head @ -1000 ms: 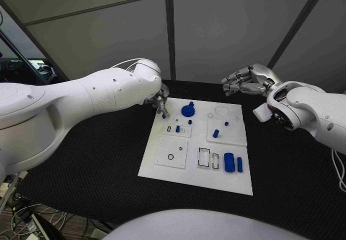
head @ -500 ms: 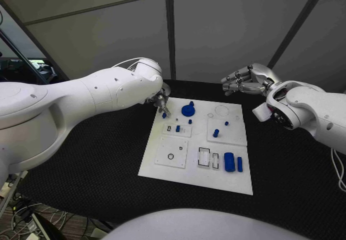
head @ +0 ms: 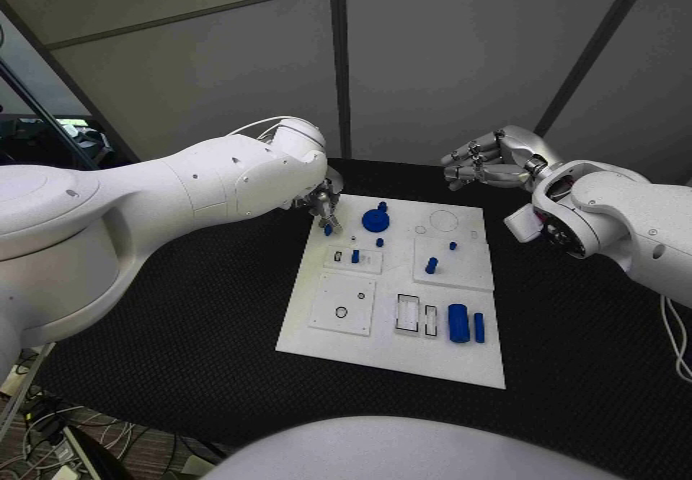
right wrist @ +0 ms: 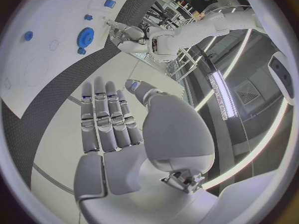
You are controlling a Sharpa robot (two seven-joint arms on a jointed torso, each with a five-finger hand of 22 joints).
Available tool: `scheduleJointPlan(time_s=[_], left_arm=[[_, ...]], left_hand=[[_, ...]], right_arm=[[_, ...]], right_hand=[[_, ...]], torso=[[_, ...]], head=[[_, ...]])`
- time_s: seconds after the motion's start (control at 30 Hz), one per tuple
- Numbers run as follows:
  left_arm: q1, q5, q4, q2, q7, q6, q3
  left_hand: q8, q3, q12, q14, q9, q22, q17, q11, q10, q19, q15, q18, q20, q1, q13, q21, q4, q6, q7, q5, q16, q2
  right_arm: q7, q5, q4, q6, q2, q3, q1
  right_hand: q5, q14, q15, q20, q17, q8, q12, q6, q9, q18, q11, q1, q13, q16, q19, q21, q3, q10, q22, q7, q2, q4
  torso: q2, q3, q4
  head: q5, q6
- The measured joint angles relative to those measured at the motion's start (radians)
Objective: Assemble the parts on the task board
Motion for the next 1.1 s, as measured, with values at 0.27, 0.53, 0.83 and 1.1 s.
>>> scheduleJointPlan(time_s=[0.27,0.53,0.83,1.1], left_arm=[[-0.003,0.000,-0.004,0.000,0.002,0.008,0.000],[-0.003,-0.001,-0.004,0.001,0.004,0.014,0.000],[-0.003,-0.001,-0.006,0.001,0.010,0.022,0.000],[-0.003,0.005,-0.009,0.001,0.018,0.029,0.000]], left_hand=[[-0.005,0.003,-0.004,0.000,0.000,0.000,0.000,0.000,0.000,0.000,0.000,0.000,0.000,0.009,0.000,0.000,-0.003,0.000,0.000,0.000,0.000,-0.001],[-0.009,0.006,-0.004,0.000,0.000,0.000,0.000,0.000,0.000,0.000,0.000,0.000,0.000,0.024,0.000,0.000,-0.006,0.000,0.000,0.000,0.000,0.005],[-0.032,0.063,-0.015,0.000,0.000,0.000,0.000,-0.004,-0.003,0.000,0.000,0.000,0.000,0.083,0.000,0.000,-0.019,0.000,0.000,0.000,0.000,0.036],[-0.044,0.186,-0.032,0.000,0.006,0.000,0.000,-0.004,-0.004,-0.003,0.000,-0.001,-0.004,0.152,-0.002,0.000,-0.066,0.006,-0.006,0.000,0.000,0.049]], right_arm=[[0.000,0.000,0.000,0.001,0.000,0.000,0.000],[0.000,0.000,0.000,0.002,0.001,0.000,0.000],[0.000,0.000,-0.001,0.002,0.001,0.000,0.000],[0.000,0.000,-0.001,0.003,0.001,0.000,0.000]], right_hand=[[0.000,0.000,0.000,0.000,0.000,0.000,0.000,0.000,0.000,0.000,0.000,0.000,0.000,0.000,0.000,0.000,0.000,0.000,0.000,0.000,0.000,0.000],[0.004,0.000,0.000,0.000,0.000,0.000,0.000,0.000,0.000,0.000,0.000,0.000,-0.001,0.000,0.000,0.000,0.000,0.000,0.000,0.000,0.000,0.000],[0.004,0.000,0.000,0.000,0.000,0.000,0.000,0.000,0.000,0.000,0.000,0.000,-0.001,0.000,0.000,0.000,0.000,0.000,0.000,0.000,0.000,0.000],[0.004,0.000,0.000,0.000,0.000,0.000,0.000,0.000,0.000,0.000,0.000,0.000,-0.001,0.000,0.000,0.000,0.000,0.000,0.000,0.000,0.000,0.000]], torso=[[0.000,0.0000,0.0000],[0.000,-0.0001,0.0001],[0.000,-0.0001,0.0006],[0.000,-0.0001,0.0006]], head=[[-0.002,-0.001],[-0.003,-0.003],[-0.003,-0.005],[-0.002,-0.007]])
